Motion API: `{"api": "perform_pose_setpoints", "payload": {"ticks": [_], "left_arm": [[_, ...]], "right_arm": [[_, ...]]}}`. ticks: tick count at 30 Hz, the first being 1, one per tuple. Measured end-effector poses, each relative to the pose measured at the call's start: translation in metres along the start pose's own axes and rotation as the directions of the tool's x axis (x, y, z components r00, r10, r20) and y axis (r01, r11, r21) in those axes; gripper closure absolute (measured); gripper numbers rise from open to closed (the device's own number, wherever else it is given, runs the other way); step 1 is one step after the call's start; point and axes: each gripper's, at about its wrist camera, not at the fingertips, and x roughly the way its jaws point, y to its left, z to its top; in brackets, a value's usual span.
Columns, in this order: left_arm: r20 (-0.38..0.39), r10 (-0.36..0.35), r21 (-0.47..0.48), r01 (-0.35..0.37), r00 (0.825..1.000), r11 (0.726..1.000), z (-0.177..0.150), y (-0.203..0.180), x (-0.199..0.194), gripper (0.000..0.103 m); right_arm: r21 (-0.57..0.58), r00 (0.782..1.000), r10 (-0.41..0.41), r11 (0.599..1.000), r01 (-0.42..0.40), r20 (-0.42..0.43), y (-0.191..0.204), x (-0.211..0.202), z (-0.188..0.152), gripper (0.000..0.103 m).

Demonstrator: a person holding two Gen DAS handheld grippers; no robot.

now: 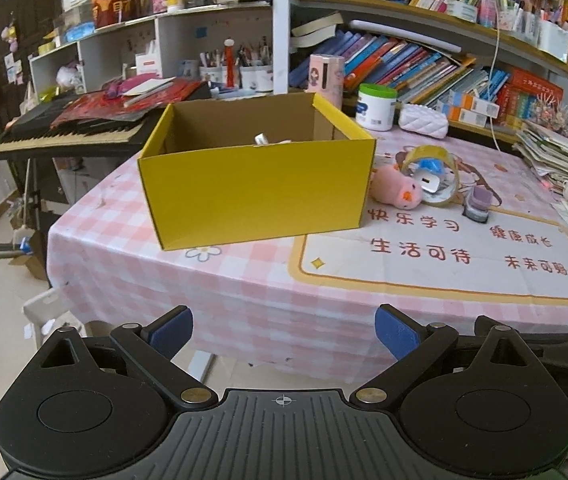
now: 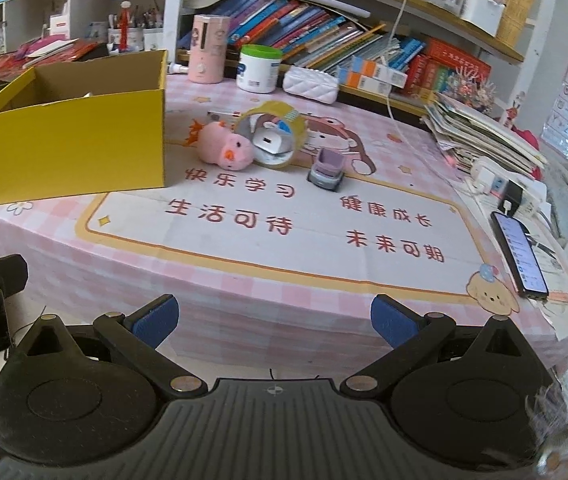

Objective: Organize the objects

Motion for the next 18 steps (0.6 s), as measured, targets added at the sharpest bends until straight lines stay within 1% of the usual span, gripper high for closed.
{"api": "perform_pose_setpoints", "payload": {"ticks": [12,18], "left_arm": [[0.003,-0.046,0.047,0.046,0.999,0.998,0.011,-0.022,0.012,0.004],[0.007,-0.054,0.063,0.054,0.999,0.997,0.019,-0.032,0.021,0.004]], "right_arm": [[0.050,0.999,-0.049,0.998,0.049,-0.008,-0.022,0.010,0.004,0.000],[0.071,0.998,-0.060,0.996,0.061,-0.013,-0.032,0.020,0.012,0.000]]}}
